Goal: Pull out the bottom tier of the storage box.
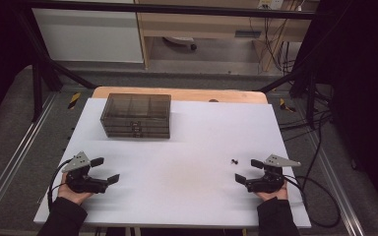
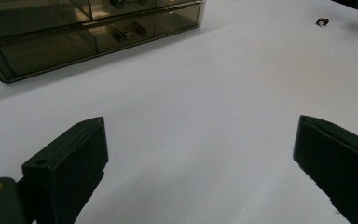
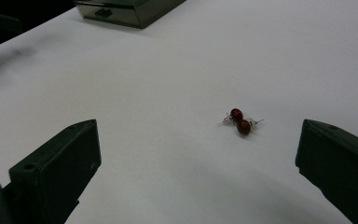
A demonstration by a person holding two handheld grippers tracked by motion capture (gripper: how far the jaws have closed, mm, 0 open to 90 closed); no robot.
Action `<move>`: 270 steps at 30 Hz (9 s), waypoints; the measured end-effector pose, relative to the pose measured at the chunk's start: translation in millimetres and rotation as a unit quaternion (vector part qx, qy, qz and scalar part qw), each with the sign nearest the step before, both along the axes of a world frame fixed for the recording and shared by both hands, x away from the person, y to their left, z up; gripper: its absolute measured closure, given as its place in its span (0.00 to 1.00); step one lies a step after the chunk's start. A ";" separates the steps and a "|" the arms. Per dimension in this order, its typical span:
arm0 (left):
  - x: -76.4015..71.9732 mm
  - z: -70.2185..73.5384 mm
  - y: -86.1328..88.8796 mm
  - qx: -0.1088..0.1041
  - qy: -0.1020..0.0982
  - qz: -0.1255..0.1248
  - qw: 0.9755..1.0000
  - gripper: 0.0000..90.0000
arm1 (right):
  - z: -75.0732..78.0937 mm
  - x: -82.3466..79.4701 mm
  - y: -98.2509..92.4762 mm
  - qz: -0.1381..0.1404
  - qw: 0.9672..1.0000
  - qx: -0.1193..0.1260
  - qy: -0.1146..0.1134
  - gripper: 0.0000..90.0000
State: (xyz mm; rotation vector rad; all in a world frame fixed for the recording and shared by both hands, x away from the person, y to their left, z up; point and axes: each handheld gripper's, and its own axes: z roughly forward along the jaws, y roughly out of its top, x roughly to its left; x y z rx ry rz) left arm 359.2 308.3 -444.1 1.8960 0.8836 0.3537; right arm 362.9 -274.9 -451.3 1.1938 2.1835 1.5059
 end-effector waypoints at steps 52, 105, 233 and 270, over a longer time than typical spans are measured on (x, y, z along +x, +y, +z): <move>13.5 17.5 -17.3 0.097 -0.046 -0.014 0.994 0.05 | -0.5 -0.7 0.8 0.006 1.000 -0.011 -0.007 0.01; 43.8 15.2 -66.9 0.364 -0.197 -0.049 0.909 0.13 | -2.1 0.4 1.7 0.007 1.000 -0.020 -0.007 0.01; 86.3 -60.8 -111.8 0.576 -0.417 -0.023 0.703 0.89 | -2.4 1.0 1.5 0.008 1.000 -0.023 -0.008 0.01; 73.3 -58.5 -110.8 0.579 -0.411 -0.035 0.704 0.88 | -1.9 0.7 1.3 0.007 1.000 -0.022 -0.008 0.01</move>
